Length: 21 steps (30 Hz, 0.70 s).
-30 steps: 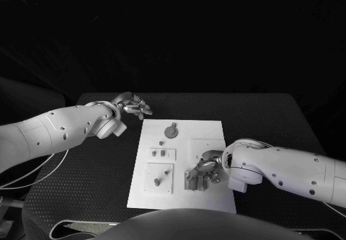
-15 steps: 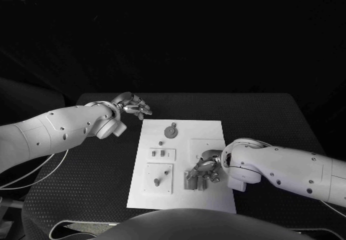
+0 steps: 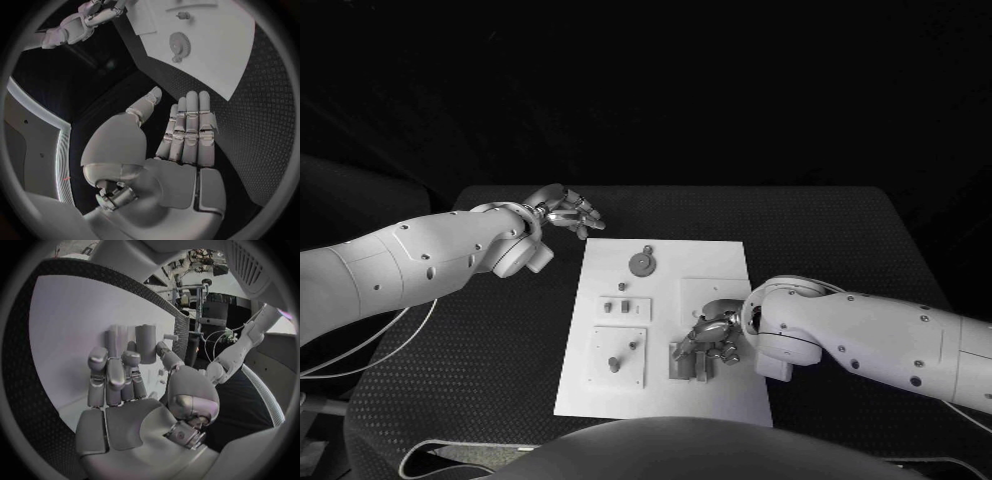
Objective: Assemble the parts on the task board
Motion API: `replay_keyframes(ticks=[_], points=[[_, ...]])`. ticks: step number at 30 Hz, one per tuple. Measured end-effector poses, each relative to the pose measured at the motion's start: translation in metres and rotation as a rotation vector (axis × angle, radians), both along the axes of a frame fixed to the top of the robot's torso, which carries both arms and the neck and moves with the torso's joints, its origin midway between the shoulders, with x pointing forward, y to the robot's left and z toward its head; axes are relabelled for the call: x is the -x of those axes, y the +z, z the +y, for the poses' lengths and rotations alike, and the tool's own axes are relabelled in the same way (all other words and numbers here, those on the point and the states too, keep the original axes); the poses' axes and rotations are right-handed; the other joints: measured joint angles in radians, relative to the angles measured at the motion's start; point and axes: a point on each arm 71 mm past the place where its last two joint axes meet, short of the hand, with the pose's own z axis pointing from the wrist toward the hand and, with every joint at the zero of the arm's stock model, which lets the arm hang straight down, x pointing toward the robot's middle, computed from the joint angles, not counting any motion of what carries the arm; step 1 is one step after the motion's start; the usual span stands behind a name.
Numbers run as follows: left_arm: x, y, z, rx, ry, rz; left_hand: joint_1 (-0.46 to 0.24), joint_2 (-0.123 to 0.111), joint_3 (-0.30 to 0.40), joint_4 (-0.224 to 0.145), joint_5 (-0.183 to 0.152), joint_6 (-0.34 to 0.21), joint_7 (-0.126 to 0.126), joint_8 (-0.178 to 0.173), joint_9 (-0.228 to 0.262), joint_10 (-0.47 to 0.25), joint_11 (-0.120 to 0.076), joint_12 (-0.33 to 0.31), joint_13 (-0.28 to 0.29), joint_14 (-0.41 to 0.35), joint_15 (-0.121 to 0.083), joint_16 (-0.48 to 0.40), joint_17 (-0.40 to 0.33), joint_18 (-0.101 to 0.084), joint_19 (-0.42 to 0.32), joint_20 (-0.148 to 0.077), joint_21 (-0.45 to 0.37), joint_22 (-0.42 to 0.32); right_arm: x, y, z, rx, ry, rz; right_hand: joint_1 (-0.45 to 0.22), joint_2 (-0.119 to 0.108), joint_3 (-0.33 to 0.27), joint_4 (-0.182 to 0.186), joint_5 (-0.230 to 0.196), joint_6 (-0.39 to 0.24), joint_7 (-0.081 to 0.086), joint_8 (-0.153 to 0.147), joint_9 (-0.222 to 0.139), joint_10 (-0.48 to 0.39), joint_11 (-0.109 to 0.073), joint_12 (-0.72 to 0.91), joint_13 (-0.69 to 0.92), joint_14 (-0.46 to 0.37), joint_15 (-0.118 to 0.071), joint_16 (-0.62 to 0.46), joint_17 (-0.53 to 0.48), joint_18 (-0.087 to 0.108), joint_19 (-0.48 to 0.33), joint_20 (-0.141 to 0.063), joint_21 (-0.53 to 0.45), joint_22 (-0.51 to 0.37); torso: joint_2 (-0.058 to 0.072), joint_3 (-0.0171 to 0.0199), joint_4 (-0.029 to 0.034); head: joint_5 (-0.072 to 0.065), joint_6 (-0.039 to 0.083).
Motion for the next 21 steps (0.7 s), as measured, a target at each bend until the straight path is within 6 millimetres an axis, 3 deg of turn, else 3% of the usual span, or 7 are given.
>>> replay_keyframes(ticks=[3,12,21], points=[[0.0,0.0,0.0,0.0,0.0,0.0,0.0,0.0,0.0,0.0,0.0,0.0,0.0,0.0,0.0,0.0,0.0,0.0,0.0,0.0,0.0,0.0,0.0,-0.003,0.0,0.0,0.0,0.0,-0.0001,-0.0003,0.0004,0.001,0.003,-0.001,-0.004,-0.004,0.0,0.0,0.0,-0.001,0.001,0.0,0.0,-0.004,0.004,0.0,0.0,0.0,0.0,0.0,-0.002,0.0,0.0,0.0,0.0,0.0,0.0,0.0,-0.0001,0.0,0.0],[-0.0002,-0.0001,-0.0005,0.0,0.0,0.0,0.0,0.0,0.0,0.0,0.0,0.0,0.0,0.0,0.0,0.0,0.0,0.0,0.0,0.0,0.0,0.0,0.001,-0.004,0.0,0.0,0.0,0.0,0.0001,-0.0009,0.0014,0.004,0.009,-0.006,-0.041,-0.051,0.01,0.032,0.001,-0.011,0.003,-0.01,0.0,-0.015,0.007,0.0,0.003,-0.004,-0.004,0.0,-0.005,0.0,-0.001,0.001,-0.004,-0.001,0.0,0.0004,-0.0006,0.001,0.0],[-0.0003,-0.0001,-0.0007,0.0,-0.001,0.0,0.0,0.0,0.0,0.0,0.0,0.0,0.0,0.0,0.0,0.0,0.0,0.0,0.0,0.0,0.0,-0.004,0.002,-0.004,0.0,0.0,0.0,0.001,0.0002,-0.0009,0.0015,0.004,0.012,-0.01,-0.053,-0.064,0.017,0.044,0.001,-0.011,0.003,-0.01,-0.002,-0.015,0.007,0.004,0.004,-0.004,-0.003,0.0,-0.005,0.0,-0.001,0.002,-0.008,-0.001,0.0,0.0003,-0.0001,0.0,0.0]])
